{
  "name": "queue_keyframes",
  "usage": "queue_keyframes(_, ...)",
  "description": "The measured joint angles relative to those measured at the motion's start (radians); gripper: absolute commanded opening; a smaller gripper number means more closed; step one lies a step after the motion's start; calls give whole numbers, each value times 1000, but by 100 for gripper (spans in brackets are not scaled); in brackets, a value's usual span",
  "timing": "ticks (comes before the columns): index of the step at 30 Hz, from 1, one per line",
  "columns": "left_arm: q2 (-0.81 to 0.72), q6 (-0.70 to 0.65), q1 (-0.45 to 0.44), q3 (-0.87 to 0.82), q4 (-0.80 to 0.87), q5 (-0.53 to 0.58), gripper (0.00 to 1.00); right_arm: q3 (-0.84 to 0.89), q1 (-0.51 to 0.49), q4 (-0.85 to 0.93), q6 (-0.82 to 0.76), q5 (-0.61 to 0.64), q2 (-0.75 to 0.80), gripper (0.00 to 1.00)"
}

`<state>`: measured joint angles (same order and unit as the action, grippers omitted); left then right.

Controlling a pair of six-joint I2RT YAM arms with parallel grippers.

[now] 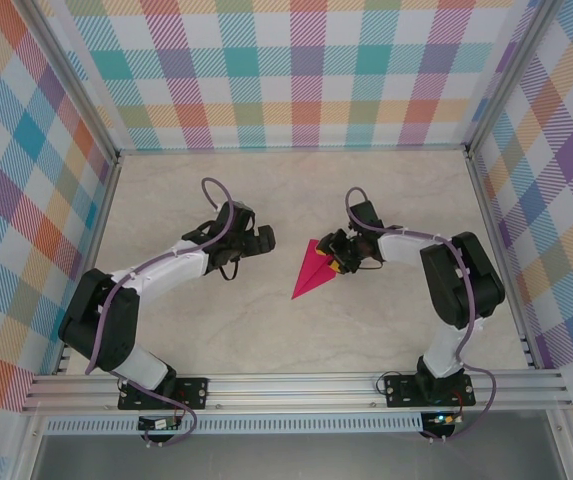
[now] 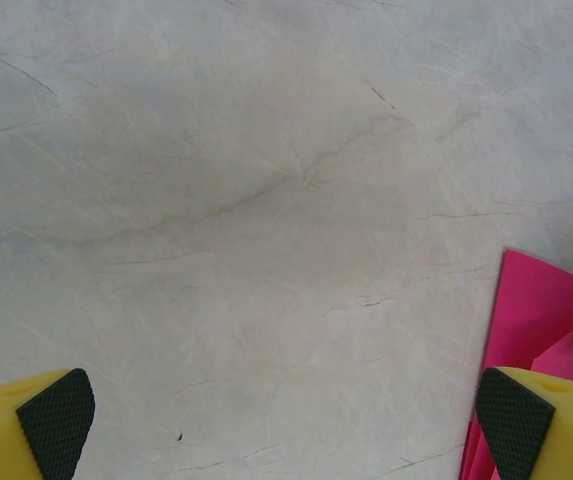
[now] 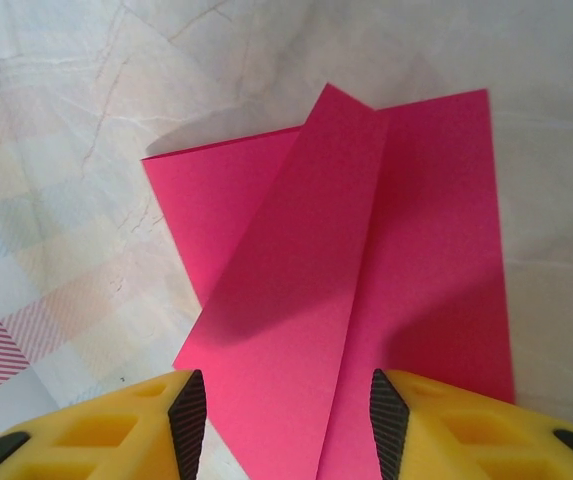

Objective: Fold a paper plane with a square sheet of paper (pick it up from the middle)
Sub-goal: Fourth fold the wing at the center of the table.

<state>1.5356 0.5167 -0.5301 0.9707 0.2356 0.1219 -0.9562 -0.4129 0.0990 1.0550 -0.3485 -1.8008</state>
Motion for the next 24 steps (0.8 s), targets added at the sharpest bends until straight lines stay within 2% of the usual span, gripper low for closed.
queue_keyframes(10, 0, 12, 12, 0, 0, -29, 100, -1, -8, -97, -24, -66, -16, 43)
queue_keyframes(17, 27, 23, 23, 3, 0, -97, 100, -1, -29, -174, -65, -116, -20, 39)
queue_keyframes(24, 43, 45, 43, 3, -1, -160, 100, 0, -58, -182, -146, -121, -36, 29)
